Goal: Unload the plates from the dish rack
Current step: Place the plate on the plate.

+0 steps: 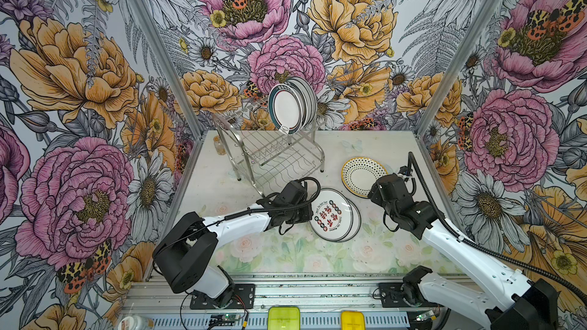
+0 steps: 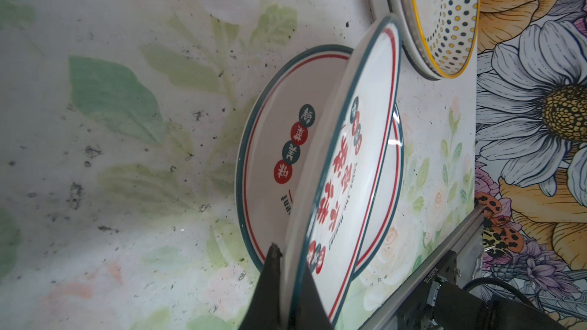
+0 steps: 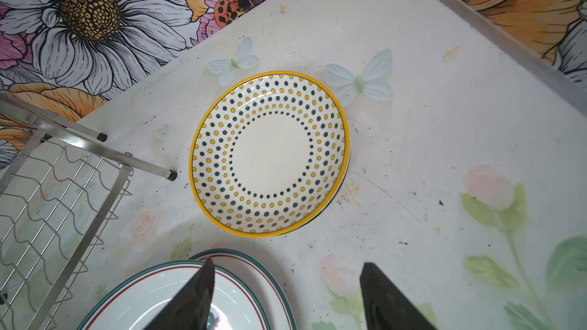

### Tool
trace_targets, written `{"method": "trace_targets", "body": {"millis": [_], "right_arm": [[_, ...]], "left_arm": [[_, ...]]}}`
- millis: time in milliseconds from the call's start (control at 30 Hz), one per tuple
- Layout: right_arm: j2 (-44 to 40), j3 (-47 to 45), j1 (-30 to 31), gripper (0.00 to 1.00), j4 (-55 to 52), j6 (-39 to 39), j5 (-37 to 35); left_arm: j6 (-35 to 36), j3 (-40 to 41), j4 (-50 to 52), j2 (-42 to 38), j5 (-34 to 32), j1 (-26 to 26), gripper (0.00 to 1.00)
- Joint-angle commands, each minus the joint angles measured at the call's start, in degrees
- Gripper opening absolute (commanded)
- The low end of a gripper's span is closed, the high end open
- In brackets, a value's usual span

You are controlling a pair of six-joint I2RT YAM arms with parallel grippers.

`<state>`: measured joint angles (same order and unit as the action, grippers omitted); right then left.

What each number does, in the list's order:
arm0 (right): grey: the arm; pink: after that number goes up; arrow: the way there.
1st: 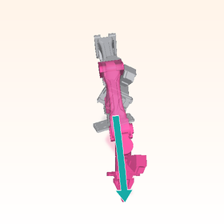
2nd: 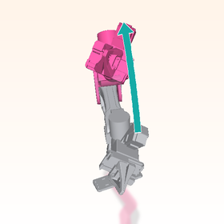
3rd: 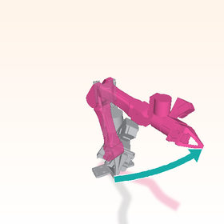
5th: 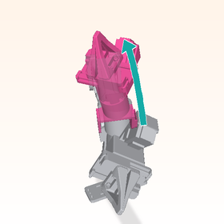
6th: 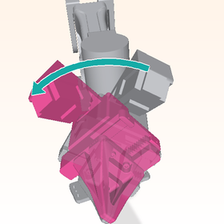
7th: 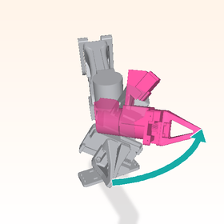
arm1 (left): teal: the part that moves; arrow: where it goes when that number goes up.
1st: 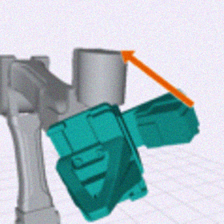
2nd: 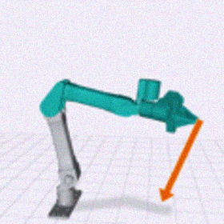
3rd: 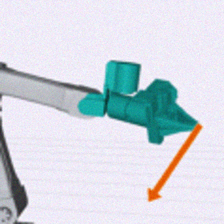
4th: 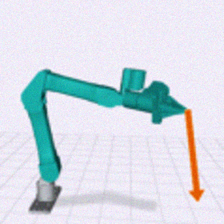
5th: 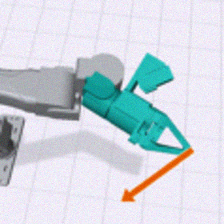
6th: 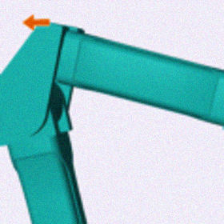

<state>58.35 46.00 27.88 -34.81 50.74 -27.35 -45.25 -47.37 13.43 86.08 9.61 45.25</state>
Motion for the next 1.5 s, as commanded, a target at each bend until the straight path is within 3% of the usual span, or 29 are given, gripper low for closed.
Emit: {"method": "trace_targets", "body": {"millis": [0,467,667,900,1067,1167,1267,1333,1467], "right_arm": [[1.1,2.5,-0.1,0.75,-2.1,-3.6,-5.1],[2.1,6.3,2.0,0.76,-1.8,-12.3,-13.5],[4.5,7.5,3.6,0.77,-1.8,-13.9,-15.6],[9.6,11.4,7.4,0.78,-1.8,-17.6,-17.9],[13.1,15.7,9.4,0.79,-0.2,-21.5,-13.9],[14.9,19.4,9.7,0.85,0.7,-24.0,-10.2],[16.6,24.0,10.3,0.88,0.9,-27.4,-6.6],[17.5,27.9,10.4,0.99,1.0,-29.6,-3.0],[19.5,36.2,10.5,0.99,1.2,-32.7,4.6]], "left_arm": [[-1.9,-2.3,-0.4,1.2,2.2,0.4,0.0],[-4.0,-6.7,3.8,7.3,3.5,2.1,0.22],[-4.4,-7.6,5.9,8.1,2.7,2.6,0.39],[-4.3,-8.4,9.6,7.8,0.5,2.9,0.47],[-3.6,-9.2,12.8,7.3,-1.7,3.2,0.5],[-3.0,-9.0,15.9,4.5,-5.4,3.2,0.52],[-2.3,-8.6,19.5,0.1,-9.7,2.9,0.55],[-1.7,-8.3,21.4,-3.4,-12.1,2.3,0.56],[0.3,-6.7,21.8,-10.4,-16.5,0.3,0.59]]}}
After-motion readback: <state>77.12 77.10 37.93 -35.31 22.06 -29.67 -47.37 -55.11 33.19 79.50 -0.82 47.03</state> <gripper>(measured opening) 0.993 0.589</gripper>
